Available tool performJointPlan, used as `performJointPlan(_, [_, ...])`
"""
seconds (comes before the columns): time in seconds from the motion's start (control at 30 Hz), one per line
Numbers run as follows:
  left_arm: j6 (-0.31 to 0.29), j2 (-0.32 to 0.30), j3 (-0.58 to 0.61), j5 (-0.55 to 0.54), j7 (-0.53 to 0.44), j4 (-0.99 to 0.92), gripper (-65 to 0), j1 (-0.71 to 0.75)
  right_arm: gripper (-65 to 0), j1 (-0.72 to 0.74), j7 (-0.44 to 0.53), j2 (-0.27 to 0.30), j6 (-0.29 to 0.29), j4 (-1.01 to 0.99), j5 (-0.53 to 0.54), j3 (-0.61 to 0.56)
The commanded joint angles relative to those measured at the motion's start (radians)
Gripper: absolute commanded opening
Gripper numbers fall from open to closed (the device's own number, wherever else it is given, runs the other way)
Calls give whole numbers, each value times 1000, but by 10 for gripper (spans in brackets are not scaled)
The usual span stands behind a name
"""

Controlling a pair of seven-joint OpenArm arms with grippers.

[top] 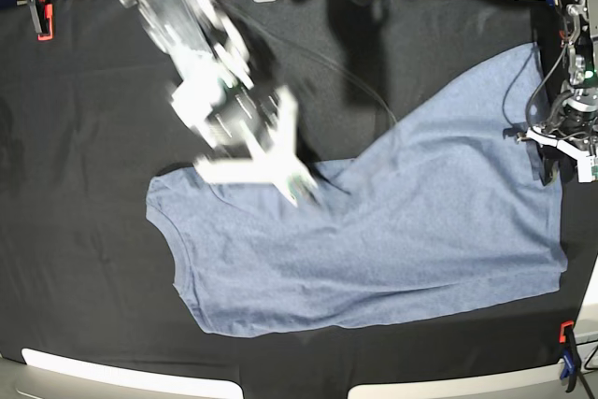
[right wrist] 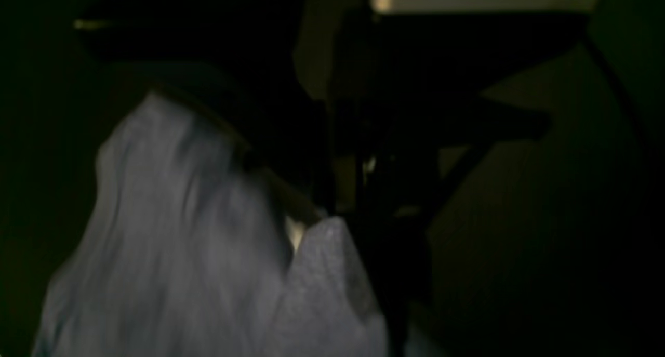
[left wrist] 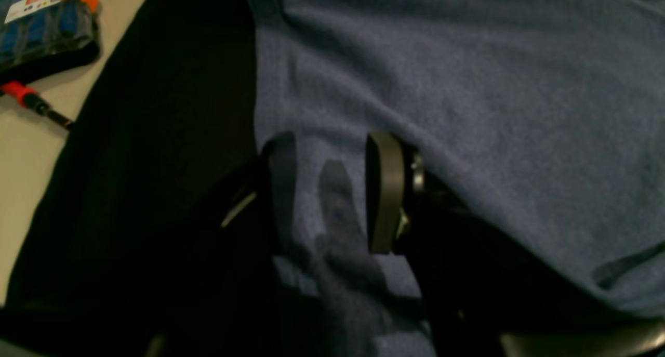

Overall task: Layout the t-shirt on the table in an organized manner, then fold the t-shirt properly
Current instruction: 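Lift and pull the grasped shirt edge toward the collar with the right gripper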

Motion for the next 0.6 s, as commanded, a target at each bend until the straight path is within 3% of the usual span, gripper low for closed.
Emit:
performJointPlan(0.0, [0,-19,-7,-7,-28,19,-449,-11,-650,-44,16,23,-2,64,-2,11])
performJointPlan(0.23, [0,-18,-7,-7,-28,19,-449,-11,-650,-425,15,163,-2,366,-29,133])
performJointPlan(0.57, [0,-19,-7,-7,-22,19,-449,-11,-650,-742,-29,235,-2,409,-29,200])
